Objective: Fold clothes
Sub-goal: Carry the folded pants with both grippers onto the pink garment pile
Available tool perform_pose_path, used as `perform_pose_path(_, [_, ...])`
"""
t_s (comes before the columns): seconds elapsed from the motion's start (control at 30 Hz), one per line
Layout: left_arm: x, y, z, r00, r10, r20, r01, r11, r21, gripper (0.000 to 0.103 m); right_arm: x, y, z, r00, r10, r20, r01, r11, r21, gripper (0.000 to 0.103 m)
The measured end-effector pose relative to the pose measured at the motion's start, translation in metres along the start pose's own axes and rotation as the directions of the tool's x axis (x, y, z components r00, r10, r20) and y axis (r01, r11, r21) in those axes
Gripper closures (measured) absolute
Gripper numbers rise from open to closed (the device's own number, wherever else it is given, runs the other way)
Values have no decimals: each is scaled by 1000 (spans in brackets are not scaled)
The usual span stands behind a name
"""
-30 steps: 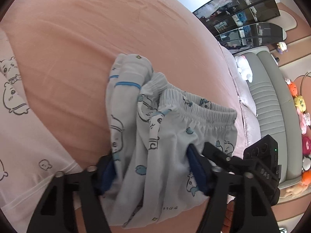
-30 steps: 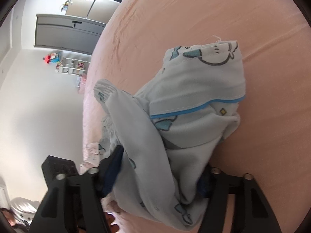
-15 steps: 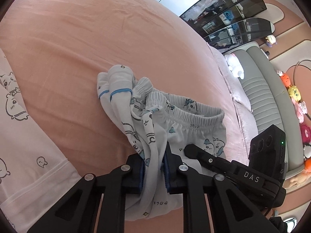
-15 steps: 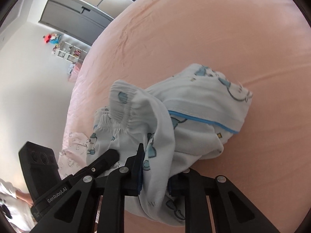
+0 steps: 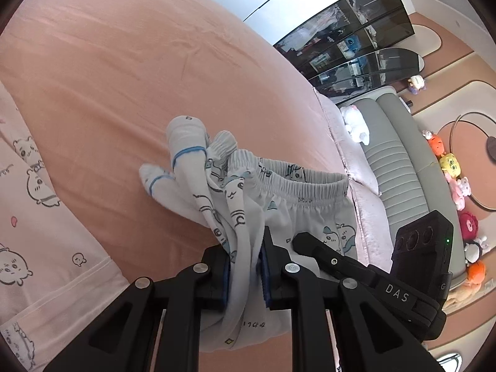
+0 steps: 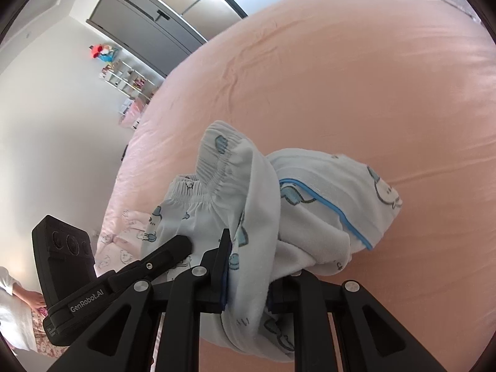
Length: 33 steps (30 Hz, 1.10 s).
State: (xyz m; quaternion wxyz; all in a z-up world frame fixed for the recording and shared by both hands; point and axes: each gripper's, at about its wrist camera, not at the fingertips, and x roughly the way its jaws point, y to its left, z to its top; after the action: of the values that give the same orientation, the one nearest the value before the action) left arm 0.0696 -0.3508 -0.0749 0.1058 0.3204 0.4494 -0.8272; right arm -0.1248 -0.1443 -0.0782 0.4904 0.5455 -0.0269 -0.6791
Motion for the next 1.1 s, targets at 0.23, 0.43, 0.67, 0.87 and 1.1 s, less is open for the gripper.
perform_pose_path(0.23, [-30,-16,8,999,23,36,-26,995,93,90,-21,30,3,999,0,35,3,996,-85,88])
perform_pose_path(0.43, [-75,-2,13,997,37,72,-42,996,81,90,-23,74,-8,1000,-4,28,10,979,-205,88])
perform_pose_path(0.67, [-156,20,17,981,141,130,-153,985,86,90,-7,154,-28,997,78,-29,-83,947,-310,88])
perform_pose_path(0.87, [-228,44,20,948,232,220,-251,966,62,90,19,227,-50,977,187,-98,-211,906,-367,88])
perform_pose_path(1.1, [-265,76,8,925,277,260,-285,958,-7,90,48,290,-77,951,254,-178,-306,860,-409,88])
